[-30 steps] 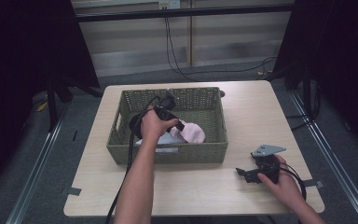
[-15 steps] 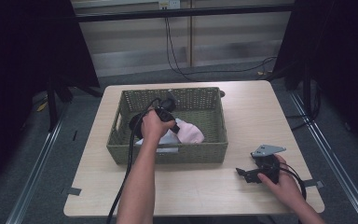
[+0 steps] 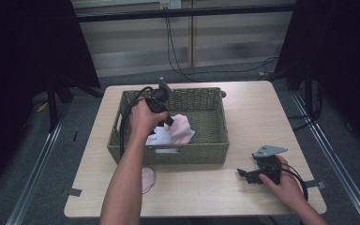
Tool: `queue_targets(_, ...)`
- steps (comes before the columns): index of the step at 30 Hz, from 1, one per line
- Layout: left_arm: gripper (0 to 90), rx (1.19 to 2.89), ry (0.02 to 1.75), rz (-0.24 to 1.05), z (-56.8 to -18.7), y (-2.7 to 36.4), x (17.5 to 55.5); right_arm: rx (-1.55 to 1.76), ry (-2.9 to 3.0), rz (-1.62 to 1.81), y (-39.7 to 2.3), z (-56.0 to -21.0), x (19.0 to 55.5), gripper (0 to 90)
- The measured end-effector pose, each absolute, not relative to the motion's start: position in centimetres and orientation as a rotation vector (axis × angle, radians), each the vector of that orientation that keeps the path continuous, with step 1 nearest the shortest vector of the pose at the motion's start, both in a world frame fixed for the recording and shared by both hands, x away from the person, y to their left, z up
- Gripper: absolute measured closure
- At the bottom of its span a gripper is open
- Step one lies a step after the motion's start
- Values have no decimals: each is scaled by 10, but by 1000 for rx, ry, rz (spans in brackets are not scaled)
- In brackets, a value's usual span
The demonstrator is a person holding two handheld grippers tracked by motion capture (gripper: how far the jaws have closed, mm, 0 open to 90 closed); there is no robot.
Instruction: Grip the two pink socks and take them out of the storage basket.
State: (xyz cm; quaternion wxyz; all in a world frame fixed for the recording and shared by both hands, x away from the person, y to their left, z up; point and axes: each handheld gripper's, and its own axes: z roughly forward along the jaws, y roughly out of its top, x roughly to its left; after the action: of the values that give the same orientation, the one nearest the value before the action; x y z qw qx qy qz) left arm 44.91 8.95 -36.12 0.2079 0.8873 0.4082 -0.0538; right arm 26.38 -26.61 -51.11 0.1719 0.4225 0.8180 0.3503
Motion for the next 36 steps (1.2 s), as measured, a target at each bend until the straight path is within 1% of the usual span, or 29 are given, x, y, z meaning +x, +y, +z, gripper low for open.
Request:
queue_targets(10, 873, 2476, 1125, -151, -335, 105, 442, 1201, 2322, 994, -266, -511, 264, 107)
queue_targets(16, 873, 2486, 1086, -148, -316, 117, 436, 1200, 2322, 994, -266, -511, 264, 107)
queue_targets(36, 873, 2486, 1091, -122, -279, 146, 425, 1201, 2321, 994, -266, -511, 264, 107)
